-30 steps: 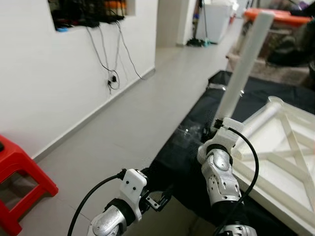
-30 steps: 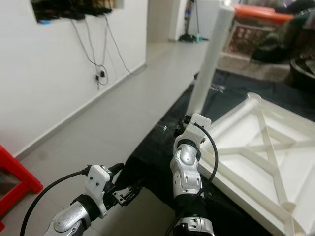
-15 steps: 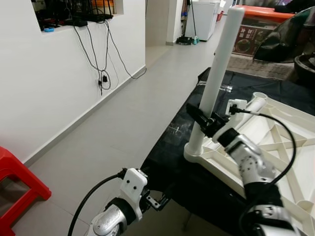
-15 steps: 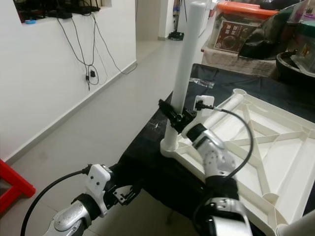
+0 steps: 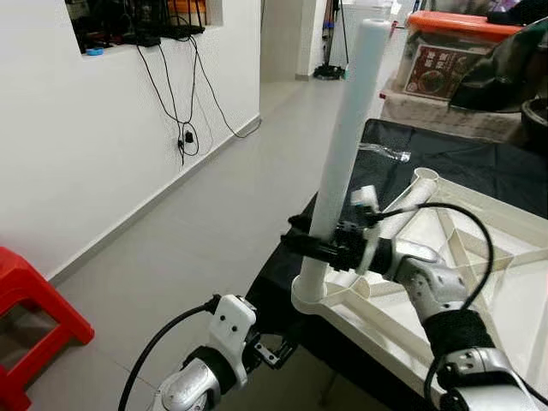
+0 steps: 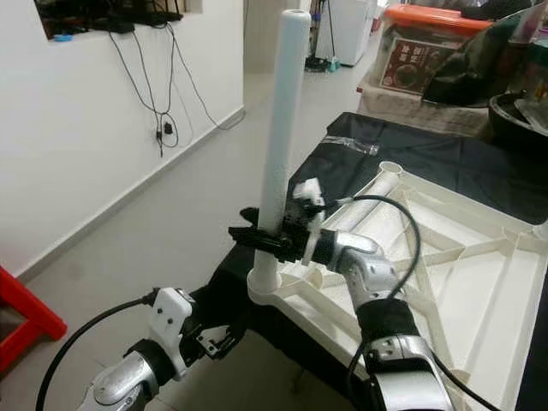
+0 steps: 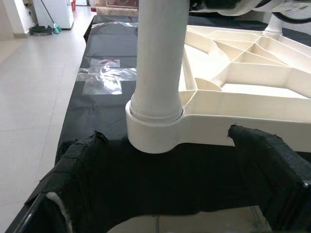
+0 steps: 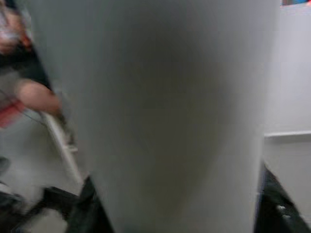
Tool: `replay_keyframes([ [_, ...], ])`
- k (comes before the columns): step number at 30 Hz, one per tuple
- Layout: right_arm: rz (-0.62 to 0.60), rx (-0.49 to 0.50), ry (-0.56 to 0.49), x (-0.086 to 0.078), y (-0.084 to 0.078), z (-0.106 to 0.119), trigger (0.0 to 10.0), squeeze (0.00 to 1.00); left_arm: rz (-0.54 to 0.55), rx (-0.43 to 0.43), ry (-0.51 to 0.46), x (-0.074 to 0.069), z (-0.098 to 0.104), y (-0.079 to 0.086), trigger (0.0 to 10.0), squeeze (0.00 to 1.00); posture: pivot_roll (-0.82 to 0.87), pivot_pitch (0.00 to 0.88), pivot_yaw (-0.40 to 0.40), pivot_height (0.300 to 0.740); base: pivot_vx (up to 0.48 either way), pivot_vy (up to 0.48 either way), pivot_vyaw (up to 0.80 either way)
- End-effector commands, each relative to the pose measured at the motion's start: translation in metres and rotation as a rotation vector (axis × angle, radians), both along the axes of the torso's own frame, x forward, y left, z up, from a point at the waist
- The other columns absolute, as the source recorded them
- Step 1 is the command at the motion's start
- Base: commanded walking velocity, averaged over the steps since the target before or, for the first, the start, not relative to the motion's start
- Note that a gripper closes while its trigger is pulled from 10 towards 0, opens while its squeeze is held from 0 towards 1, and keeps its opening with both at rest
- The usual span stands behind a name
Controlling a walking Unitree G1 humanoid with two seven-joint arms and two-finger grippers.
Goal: Building children table
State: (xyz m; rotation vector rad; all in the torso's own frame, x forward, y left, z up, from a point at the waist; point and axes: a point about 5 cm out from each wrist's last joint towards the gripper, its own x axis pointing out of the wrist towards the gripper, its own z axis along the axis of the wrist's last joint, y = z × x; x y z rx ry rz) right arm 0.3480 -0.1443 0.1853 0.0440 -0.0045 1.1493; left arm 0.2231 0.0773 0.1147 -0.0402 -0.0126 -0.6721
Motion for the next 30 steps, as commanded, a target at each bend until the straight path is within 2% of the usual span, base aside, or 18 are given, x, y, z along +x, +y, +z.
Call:
replay_keyframes([
  [1, -0.089, -0.008, -0.03, 0.007, 0.002, 0.003, 0.0, 0.0, -0.01, 0.004, 0.007, -0.002, -0.002, -0.001, 10.0, 0.0, 0.11, 0.013, -0.045, 0.74, 0.0, 0.0, 0.0],
  [2, -0.089, -0.008, -0.03, 0.007, 0.002, 0.003, 0.0, 0.0, -0.01, 0.004, 0.007, -0.002, -0.002, -0.001, 10.0, 0.0, 0.11, 0.013, -0.045, 0.74, 0.0, 0.0, 0.0],
  [4, -0.185, 0.032, -0.049, 0.011, -0.004, 0.009, 0.0, 0.0, -0.012, 0.004, 0.009, -0.002, -0.002, -0.001, 10.0, 0.0, 0.11, 0.013, -0.043, 0.74, 0.0, 0.0, 0.0],
  [6, -0.185, 0.032, -0.049, 0.011, -0.004, 0.009, 0.0, 0.0, -0.012, 0.004, 0.009, -0.002, -0.002, -0.001, 10.0, 0.0, 0.11, 0.013, -0.043, 0.74, 0.0, 0.0, 0.0],
  [7, -0.223, 0.073, -0.057, 0.012, -0.008, 0.012, 0.0, 0.0, -0.013, 0.004, 0.01, -0.002, -0.002, -0.001, 10.0, 0.0, 0.11, 0.013, -0.041, 0.74, 0.0, 0.0, 0.0],
  [9, -0.387, 0.175, -0.06, 0.016, -0.02, 0.016, 0.0, 0.0, -0.018, 0.005, 0.011, -0.002, -0.002, -0.001, 10.0, 0.0, 0.1, 0.018, -0.037, 0.74, 0.0, 0.0, 0.0],
  [10, -0.387, 0.175, -0.06, 0.016, -0.02, 0.016, 0.0, 0.0, -0.018, 0.005, 0.011, -0.002, -0.002, -0.001, 10.0, 0.0, 0.1, 0.018, -0.037, 0.74, 0.0, 0.0, 0.0],
  [12, -0.594, 0.218, -0.019, 0.022, -0.029, 0.011, 0.0, 0.0, -0.019, 0.006, 0.012, -0.002, -0.002, -0.001, 10.0, 0.0, 0.1, 0.019, -0.04, 0.74, 0.0, 0.0, 0.0],
  [13, -0.594, 0.218, -0.019, 0.022, -0.029, 0.011, 0.0, 0.0, -0.019, 0.006, 0.012, -0.002, -0.002, -0.001, 10.0, 0.0, 0.1, 0.019, -0.04, 0.74, 0.0, 0.0, 0.0],
  [14, -0.722, 0.194, -0.005, 0.026, -0.034, 0.006, 0.0, 0.0, -0.019, 0.006, 0.011, -0.001, -0.002, -0.001, 10.0, 0.0, 0.11, 0.026, -0.04, 0.74, 0.0, 0.0, 0.0],
  [15, -0.983, 0.147, 0.022, 0.029, -0.048, -0.002, 0.0, 0.0, -0.018, 0.006, 0.011, -0.001, -0.002, -0.001, 10.0, 0.0, 0.11, 0.027, -0.04, 0.74, 0.0, 0.0, 0.0],
  [16, -1.161, 0.112, 0.033, 0.03, -0.058, -0.007, 0.0, 0.0, -0.017, 0.007, 0.01, -0.001, -0.002, -0.001, 10.0, 0.0, 0.11, 0.027, -0.04, 0.74, 0.0, 0.0, 0.0],
  [17, -1.161, 0.112, 0.033, 0.03, -0.058, -0.007, 0.0, 0.0, -0.017, 0.007, 0.01, -0.001, -0.002, -0.001, 10.0, 0.0, 0.11, 0.027, -0.04, 0.74, 0.0, 0.0, 0.0],
  [19, -1.591, 0.067, 0.048, 0.014, -0.084, -0.017, 0.0, 0.0, -0.016, 0.007, 0.01, -0.001, -0.001, -0.001, 10.0, 0.0, 0.11, 0.031, -0.04, 0.74, 0.0, 0.0, 0.0],
  [21, -1.591, 0.067, 0.048, 0.014, -0.084, -0.017, 0.0, 0.0, -0.016, 0.007, 0.01, -0.001, -0.001, -0.001, 10.0, 0.0, 0.11, 0.031, -0.04, 0.74, 0.0, 0.0, 0.0],
  [23, -1.852, 0.114, 0.099, -0.004, -0.092, -0.023, 0.0, 0.0, -0.015, 0.008, 0.009, 0.0, -0.001, -0.001, 10.0, 0.0, 0.11, 0.034, -0.041, 0.74, 0.0, 0.0, 0.0],
  [27, -1.906, 0.134, 0.116, -0.008, -0.091, -0.023, 0.0, 0.0, -0.014, 0.007, 0.009, 0.0, -0.001, -0.001, 10.0, 0.0, 0.11, 0.037, -0.038, 0.74, 0.0, 0.0, 0.0],
  [30, -1.938, 0.153, 0.135, -0.007, -0.083, -0.022, 0.0, 0.0, -0.014, 0.006, 0.009, 0.0, 0.0, -0.001, 10.0, 0.0, 0.1, 0.04, -0.041, 0.74, 0.0, 0.0, 0.0],
])
